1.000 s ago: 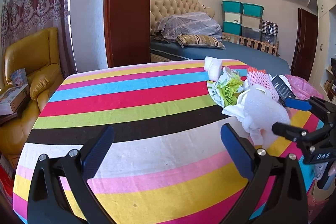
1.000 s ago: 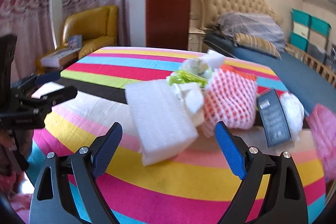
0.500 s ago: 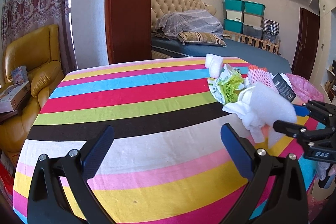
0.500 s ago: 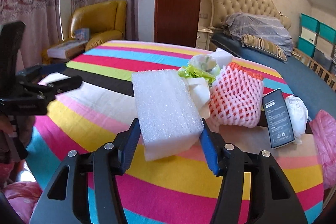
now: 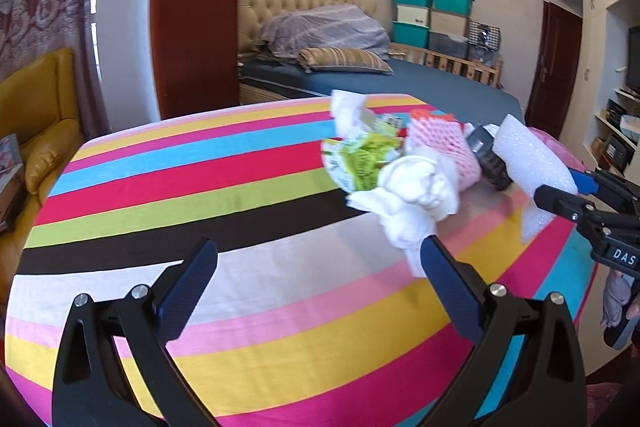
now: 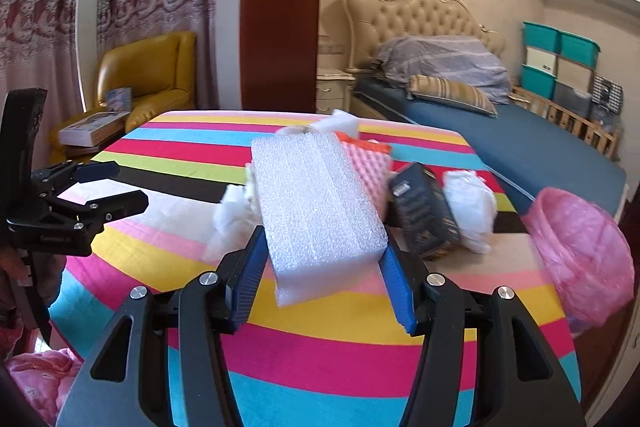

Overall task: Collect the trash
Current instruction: 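Grasp the second white foam block with the right gripper, then grasp the white crumpled tissue with the left gripper while the right holds the foam, then carry the tissue and foam block over the pink wastebasket with both grippers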

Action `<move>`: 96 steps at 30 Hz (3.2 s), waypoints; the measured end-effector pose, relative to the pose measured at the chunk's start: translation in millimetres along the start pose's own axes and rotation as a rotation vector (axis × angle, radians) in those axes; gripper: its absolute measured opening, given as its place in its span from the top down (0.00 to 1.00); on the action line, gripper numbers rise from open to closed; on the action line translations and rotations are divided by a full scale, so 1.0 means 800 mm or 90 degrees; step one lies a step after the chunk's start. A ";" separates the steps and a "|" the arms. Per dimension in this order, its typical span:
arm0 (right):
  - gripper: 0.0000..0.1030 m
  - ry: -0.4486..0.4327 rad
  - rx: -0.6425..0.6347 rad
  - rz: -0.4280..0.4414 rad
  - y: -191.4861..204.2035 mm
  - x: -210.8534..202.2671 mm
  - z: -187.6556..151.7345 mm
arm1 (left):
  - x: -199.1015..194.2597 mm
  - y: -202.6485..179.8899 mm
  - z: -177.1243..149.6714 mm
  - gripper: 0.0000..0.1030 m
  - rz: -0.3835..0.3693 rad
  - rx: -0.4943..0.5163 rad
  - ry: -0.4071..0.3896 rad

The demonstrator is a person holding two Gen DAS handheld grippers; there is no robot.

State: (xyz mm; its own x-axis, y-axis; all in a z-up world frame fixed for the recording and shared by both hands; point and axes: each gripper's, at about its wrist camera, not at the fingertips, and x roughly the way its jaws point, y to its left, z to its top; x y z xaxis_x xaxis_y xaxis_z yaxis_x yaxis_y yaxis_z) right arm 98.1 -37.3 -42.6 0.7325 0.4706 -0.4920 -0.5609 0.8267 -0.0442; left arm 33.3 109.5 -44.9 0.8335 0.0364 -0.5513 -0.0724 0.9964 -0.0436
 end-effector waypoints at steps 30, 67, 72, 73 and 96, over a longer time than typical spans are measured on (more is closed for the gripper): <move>0.48 -0.015 0.067 -0.023 -0.055 -0.011 -0.023 | 0.093 -0.084 0.013 0.65 -0.048 0.035 0.121; 0.48 -0.038 0.045 -0.007 -0.027 -0.026 -0.016 | -0.020 -0.095 0.015 0.65 -0.057 0.035 -0.072; 0.48 -0.051 0.053 -0.028 -0.033 -0.032 -0.016 | -0.018 -0.109 0.020 0.65 -0.064 0.046 -0.091; 0.48 -0.054 0.056 -0.032 -0.035 -0.033 -0.016 | -0.018 -0.112 0.021 0.65 -0.064 0.048 -0.093; 0.48 -0.099 0.122 -0.173 -0.141 -0.080 -0.021 | 0.037 -0.232 0.078 0.65 -0.180 0.174 -0.124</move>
State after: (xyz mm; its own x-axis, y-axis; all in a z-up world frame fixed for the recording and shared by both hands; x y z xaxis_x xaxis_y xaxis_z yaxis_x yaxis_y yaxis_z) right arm 107.9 -166.1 -20.5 0.9032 0.2549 -0.3453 -0.2660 0.9638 0.0156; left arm 105.6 -69.7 -1.5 0.8895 -0.2530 -0.3804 0.2991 0.9519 0.0661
